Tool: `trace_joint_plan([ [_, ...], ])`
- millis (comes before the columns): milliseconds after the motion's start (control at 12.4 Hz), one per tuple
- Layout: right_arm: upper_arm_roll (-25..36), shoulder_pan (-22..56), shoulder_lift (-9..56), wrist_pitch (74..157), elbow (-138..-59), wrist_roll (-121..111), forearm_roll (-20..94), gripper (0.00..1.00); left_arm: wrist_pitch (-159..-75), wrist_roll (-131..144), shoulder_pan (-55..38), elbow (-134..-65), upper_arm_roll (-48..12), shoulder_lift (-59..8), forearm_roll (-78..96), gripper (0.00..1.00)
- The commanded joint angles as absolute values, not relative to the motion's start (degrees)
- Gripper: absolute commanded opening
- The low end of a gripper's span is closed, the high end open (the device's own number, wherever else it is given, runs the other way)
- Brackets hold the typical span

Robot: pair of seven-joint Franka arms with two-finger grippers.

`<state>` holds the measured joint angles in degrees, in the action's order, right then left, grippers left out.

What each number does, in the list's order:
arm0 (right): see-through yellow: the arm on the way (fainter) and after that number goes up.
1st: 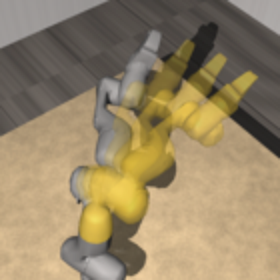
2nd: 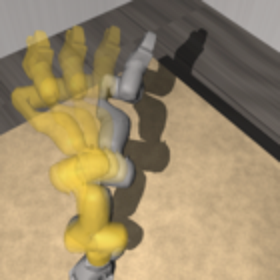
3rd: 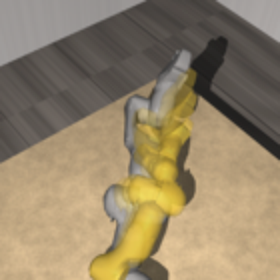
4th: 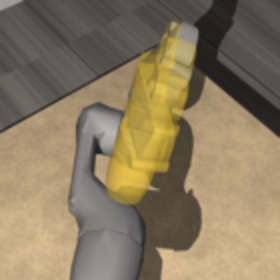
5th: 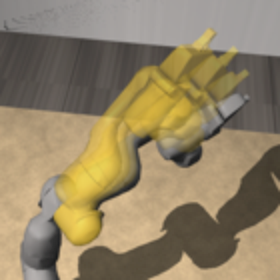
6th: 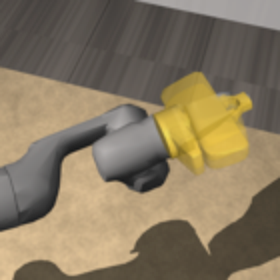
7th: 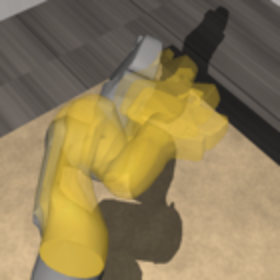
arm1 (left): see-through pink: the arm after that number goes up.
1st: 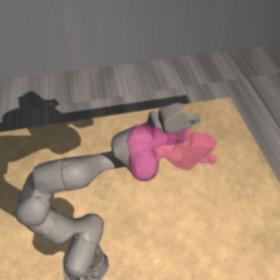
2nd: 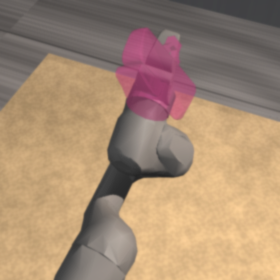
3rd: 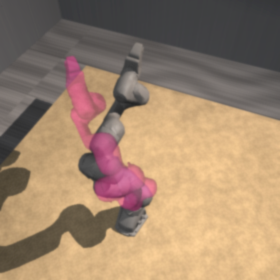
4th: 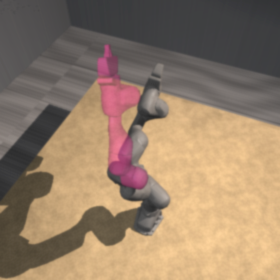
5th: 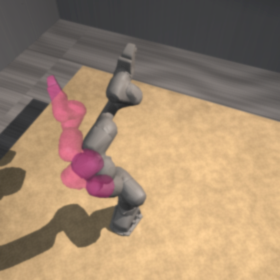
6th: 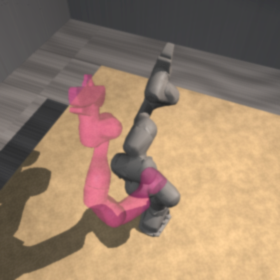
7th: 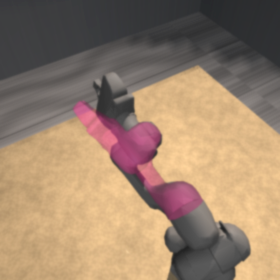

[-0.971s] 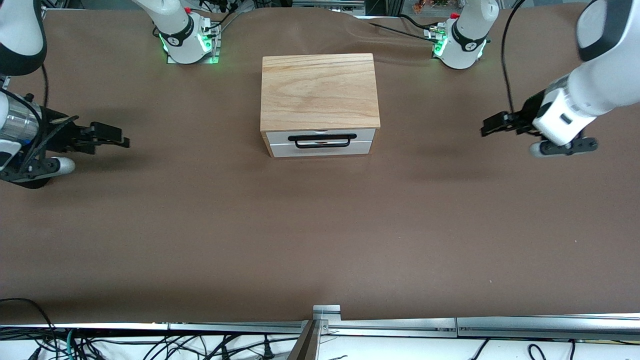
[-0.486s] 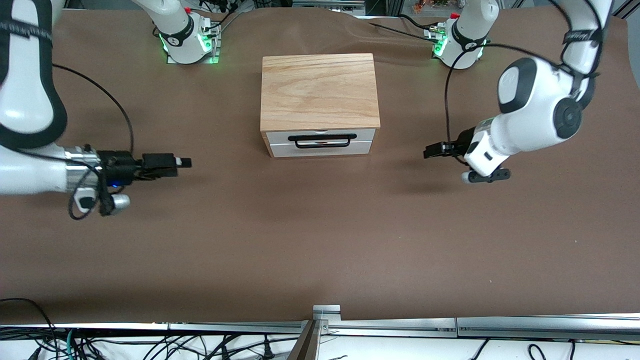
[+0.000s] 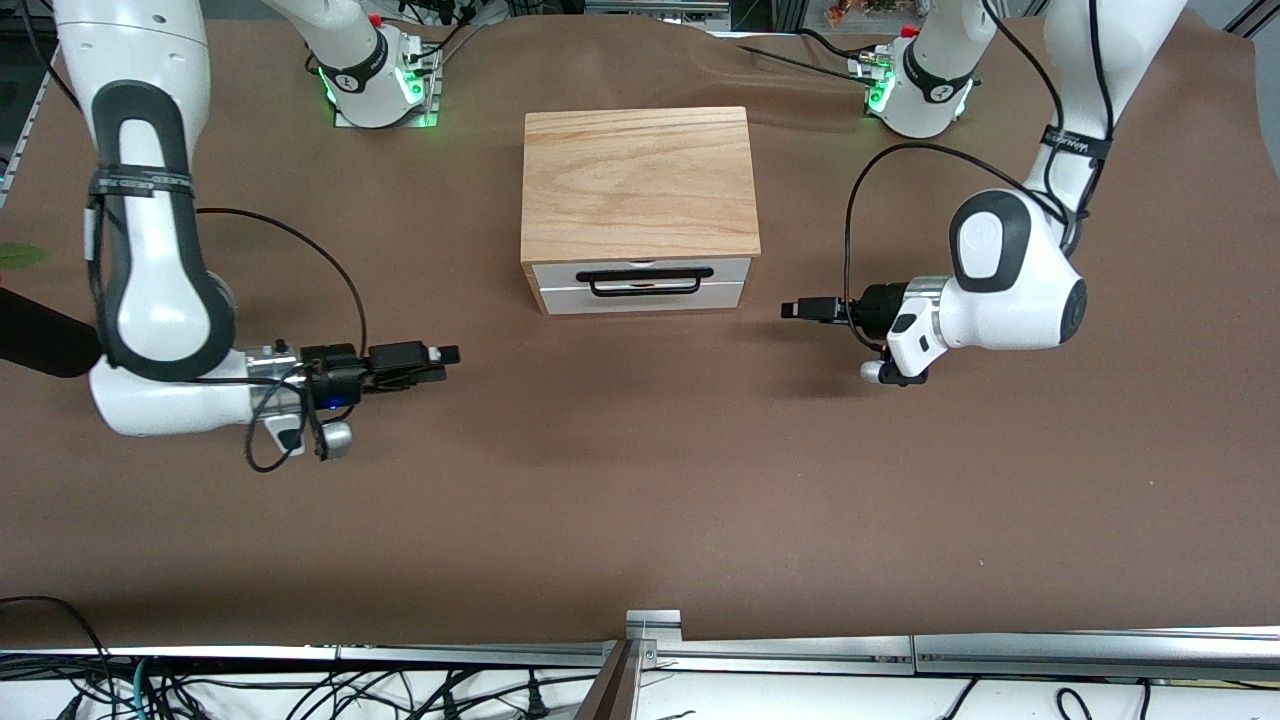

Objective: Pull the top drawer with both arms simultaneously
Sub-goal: 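Move the left gripper and the right gripper toward the drawer handle, then close the left gripper and the right gripper on the black handle ends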

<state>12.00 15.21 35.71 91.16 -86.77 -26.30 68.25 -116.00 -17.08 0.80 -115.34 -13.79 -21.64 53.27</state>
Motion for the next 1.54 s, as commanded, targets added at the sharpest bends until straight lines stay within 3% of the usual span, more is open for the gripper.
trace_joint_plan([
  [0,11.7,15.4,36.0,91.9,-91.4,-30.9,78.3,1.0,-116.2,-32.0,1.6,-117.9,-14.7,-23.0,66.8,1.0],
  [243,11.3,18.4,38.5,92.0,-96.0,-41.0,89.0,1.0,-114.4,-55.0,0.5,-118.7,-15.0,-27.2,79.6,1.0],
  [566,11.3,20.9,38.5,92.4,-100.1,-47.4,92.4,1.0,-111.3,-64.7,-1.4,-122.1,-18.4,-29.8,93.6,0.99],
  [971,11.3,25.4,38.5,92.3,-103.4,-52.6,97.8,1.0,-111.7,-71.8,-3.9,-122.7,-18.8,-32.5,98.8,0.86],
  [1457,11.3,29.0,39.7,91.8,-107.7,-60.4,101.0,1.0,-111.4,-73.7,-4.6,-122.7,-19.3,-32.6,99.8,0.57],
])
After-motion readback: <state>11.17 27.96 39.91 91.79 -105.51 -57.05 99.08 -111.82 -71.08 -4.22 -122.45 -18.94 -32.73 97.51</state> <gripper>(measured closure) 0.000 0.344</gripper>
